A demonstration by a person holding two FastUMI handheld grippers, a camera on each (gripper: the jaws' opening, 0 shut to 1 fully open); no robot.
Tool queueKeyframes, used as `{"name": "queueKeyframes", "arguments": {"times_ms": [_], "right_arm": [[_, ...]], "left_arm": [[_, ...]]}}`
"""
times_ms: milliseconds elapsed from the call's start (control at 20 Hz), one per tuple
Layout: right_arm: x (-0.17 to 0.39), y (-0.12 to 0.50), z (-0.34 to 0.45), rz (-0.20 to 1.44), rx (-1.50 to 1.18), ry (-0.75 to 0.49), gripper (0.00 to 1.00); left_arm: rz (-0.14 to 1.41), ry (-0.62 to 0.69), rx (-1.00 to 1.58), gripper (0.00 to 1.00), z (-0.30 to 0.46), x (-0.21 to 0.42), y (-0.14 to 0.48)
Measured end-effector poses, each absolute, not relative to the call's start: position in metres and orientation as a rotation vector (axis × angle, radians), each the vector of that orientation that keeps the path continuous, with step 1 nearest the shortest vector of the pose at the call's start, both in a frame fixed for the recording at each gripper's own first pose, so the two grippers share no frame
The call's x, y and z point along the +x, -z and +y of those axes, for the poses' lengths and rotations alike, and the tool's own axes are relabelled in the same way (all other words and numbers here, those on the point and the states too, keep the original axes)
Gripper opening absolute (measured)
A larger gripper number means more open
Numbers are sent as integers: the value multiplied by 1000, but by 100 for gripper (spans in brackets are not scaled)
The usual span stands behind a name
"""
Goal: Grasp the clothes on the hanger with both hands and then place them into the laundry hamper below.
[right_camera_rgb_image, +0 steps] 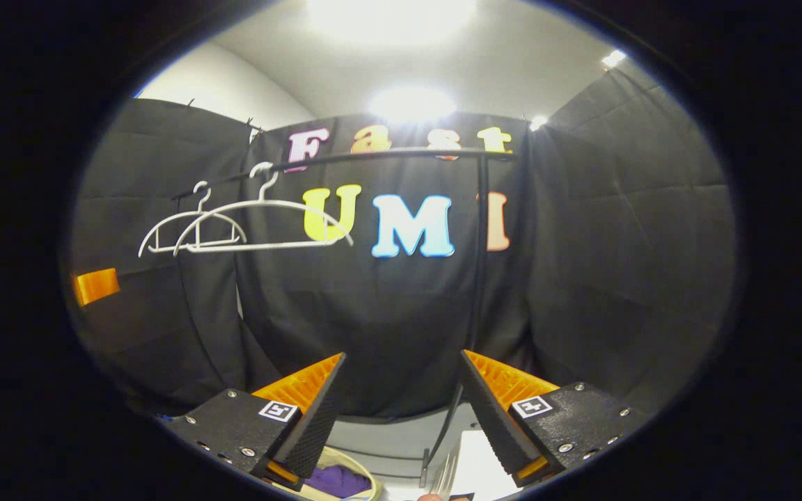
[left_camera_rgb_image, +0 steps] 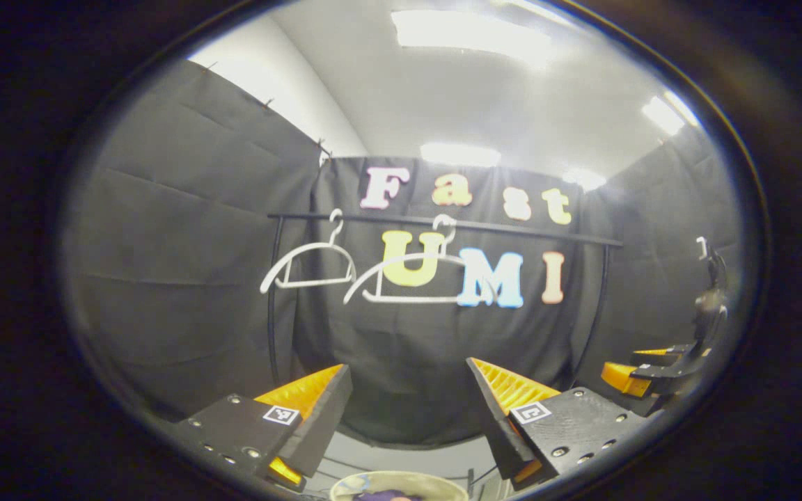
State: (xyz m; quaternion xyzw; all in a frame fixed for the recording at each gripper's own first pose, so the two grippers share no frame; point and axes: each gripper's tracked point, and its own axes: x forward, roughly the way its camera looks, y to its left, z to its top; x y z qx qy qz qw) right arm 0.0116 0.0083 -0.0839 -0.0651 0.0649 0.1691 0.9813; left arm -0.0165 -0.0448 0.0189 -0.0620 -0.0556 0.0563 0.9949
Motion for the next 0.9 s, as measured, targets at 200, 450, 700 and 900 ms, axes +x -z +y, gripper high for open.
{"name": "queueKeyframes", "arguments": {"times_ms": [200,450,700,900], "right_arm": [[16,33,-38,0,-69,-338,92],[12,26,-81,-46,-106,-343,95],[-10,27,-91,-66,-120,-277,95],[-28,30,-73,-67,-97,-262,95]], "left_arm": [[-189,-102,-110,98,-85,-69,-53],[-157,-146,-85,98,-112,-110,-42],[-119,-118,-78,98,-114,-117,-36],[-113,-134,-67,94,-89,-128,-30]]}}
